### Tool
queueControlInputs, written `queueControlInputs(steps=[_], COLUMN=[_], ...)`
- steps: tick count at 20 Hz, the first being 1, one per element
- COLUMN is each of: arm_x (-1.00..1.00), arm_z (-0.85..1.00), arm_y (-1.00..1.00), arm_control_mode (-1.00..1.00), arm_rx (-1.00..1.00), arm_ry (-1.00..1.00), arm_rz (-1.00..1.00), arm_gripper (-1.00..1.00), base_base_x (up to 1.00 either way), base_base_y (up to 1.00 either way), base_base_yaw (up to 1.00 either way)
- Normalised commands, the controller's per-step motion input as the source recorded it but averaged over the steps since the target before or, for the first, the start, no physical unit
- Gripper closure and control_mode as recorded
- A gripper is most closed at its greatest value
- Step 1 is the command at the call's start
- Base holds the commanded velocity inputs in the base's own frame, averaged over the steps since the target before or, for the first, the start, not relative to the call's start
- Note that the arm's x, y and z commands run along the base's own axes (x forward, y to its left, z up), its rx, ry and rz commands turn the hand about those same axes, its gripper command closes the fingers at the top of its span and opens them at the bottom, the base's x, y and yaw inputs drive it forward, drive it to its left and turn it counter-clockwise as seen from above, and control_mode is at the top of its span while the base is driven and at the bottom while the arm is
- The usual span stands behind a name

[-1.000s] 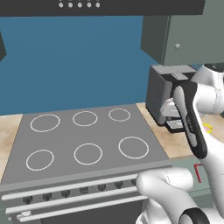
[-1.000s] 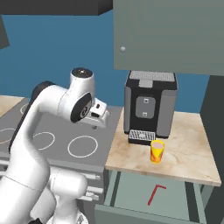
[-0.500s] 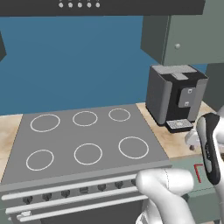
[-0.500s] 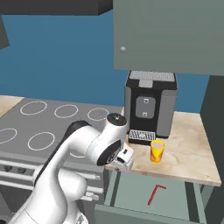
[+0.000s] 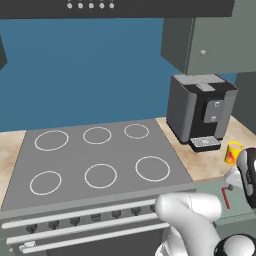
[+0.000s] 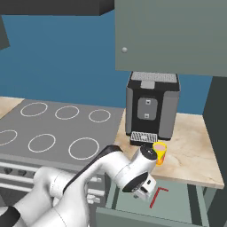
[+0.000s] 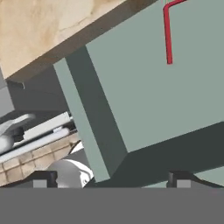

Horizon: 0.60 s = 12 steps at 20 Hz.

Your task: Pick up the straw from the right drawer and put it inside the smoothie cup.

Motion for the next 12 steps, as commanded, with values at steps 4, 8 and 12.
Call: queueControlInputs(steps=[4, 8, 12], arm_x=[0.00, 0.00, 0.00], arm_z=[-0.49, -0.33, -0.30], arm_y=[-0.26, -0.32, -0.33], arm_control_mode=[-1.00, -1.00, -1.00], arm_rx=[0.08, 0.06, 0.08], arm_ry=[0.00, 0.00, 0.00], arm_rz=[0.04, 0.09, 0.06], arm_gripper=[-1.00, -1.00, -1.00], base_base_x=[0.00, 0.00, 0.00], base_base_y=[0.00, 0.00, 0.00], base_base_yaw=[0.00, 0.00, 0.00])
